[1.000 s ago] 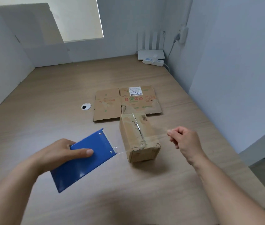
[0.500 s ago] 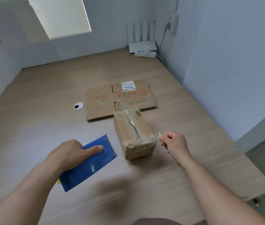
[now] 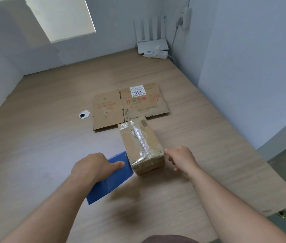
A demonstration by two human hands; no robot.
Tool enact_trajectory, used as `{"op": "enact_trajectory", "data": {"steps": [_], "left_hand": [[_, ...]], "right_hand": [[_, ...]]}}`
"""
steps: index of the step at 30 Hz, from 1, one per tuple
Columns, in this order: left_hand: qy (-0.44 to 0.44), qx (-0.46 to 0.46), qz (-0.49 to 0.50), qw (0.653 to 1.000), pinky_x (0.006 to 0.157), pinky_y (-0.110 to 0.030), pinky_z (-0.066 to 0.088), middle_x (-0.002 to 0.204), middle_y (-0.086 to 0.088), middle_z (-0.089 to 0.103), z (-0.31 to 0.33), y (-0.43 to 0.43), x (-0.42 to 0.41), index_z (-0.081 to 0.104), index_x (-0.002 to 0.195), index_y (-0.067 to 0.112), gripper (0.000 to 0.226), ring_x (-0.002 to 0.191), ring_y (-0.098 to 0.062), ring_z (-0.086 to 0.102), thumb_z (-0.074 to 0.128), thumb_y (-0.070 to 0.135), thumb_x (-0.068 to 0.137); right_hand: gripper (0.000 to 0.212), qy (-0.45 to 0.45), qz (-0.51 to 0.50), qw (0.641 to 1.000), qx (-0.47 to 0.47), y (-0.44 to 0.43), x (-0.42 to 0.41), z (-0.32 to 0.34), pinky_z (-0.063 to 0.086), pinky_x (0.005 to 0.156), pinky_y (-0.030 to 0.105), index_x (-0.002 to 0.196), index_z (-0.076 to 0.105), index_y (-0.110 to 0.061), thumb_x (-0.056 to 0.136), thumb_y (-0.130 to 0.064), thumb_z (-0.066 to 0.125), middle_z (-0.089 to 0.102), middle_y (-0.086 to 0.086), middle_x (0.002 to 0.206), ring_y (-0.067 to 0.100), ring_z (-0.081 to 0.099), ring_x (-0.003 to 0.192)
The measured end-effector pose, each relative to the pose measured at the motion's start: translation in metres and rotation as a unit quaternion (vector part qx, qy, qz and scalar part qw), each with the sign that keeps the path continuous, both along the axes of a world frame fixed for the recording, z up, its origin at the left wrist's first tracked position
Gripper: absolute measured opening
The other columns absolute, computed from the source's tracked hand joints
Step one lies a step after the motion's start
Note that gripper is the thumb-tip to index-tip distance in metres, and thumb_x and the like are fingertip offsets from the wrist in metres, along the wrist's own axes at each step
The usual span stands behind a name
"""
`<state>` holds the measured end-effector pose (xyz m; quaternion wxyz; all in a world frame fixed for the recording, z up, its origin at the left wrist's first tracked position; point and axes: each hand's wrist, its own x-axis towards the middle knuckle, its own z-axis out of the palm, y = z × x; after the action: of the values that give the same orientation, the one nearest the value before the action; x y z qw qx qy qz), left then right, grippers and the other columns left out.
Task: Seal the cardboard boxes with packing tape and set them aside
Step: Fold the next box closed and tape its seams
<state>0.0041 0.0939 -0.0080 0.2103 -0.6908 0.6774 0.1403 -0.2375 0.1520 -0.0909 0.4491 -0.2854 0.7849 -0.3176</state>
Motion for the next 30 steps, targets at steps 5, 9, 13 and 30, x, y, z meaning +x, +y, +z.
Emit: {"op": "enact_trajectory", "data": {"steps": [5,9,13,30], "left_hand": [[-0.014,-0.005,0.0,1.0,0.064,-0.028,0.041,0.077,0.005,0.054,0.001,0.0,-0.002,0.048,0.074,0.022,0.055,0.071,-0.013,0.054,0.047,0.077,0.078],[-0.008,-0.011,0.007,1.0,0.063,-0.028,0.041,0.076,0.004,0.055,0.001,0.002,-0.002,0.049,0.073,0.022,0.054,0.069,-0.013,0.054,0.047,0.076,0.079],[0.002,-0.019,0.027,0.999,0.062,-0.028,0.041,0.075,0.003,0.055,0.001,0.005,-0.001,0.049,0.073,0.021,0.055,0.066,-0.013,0.053,0.045,0.075,0.08],[0.006,-0.17,0.036,0.985,0.06,-0.027,0.041,0.082,-0.003,0.064,-0.016,0.013,0.015,0.049,0.098,0.012,0.037,0.067,-0.02,0.056,0.042,0.047,0.09]], "right_hand": [[0.019,0.204,0.001,0.976,-0.08,0.008,0.007,0.009,0.041,0.077,0.03,0.097,0.06,-0.016,0.088,-0.033,0.059,0.062,0.001,0.102,0.024,0.059,0.1],[0.026,0.259,0.103,0.951,-0.137,0.002,0.037,0.016,0.034,0.07,0.03,0.083,0.054,-0.015,0.088,-0.04,0.061,0.052,-0.002,0.088,0.019,0.048,0.092],[0.024,0.183,0.041,0.967,-0.171,0.001,0.032,0.003,0.025,0.064,0.029,0.075,0.056,-0.013,0.089,-0.031,0.063,0.052,-0.001,0.079,0.019,0.048,0.082],[0.021,0.158,0.06,0.976,-0.139,-0.006,0.026,0.004,0.033,0.067,0.028,0.084,0.059,-0.012,0.09,-0.032,0.06,0.061,0.001,0.087,0.021,0.053,0.084]]}}
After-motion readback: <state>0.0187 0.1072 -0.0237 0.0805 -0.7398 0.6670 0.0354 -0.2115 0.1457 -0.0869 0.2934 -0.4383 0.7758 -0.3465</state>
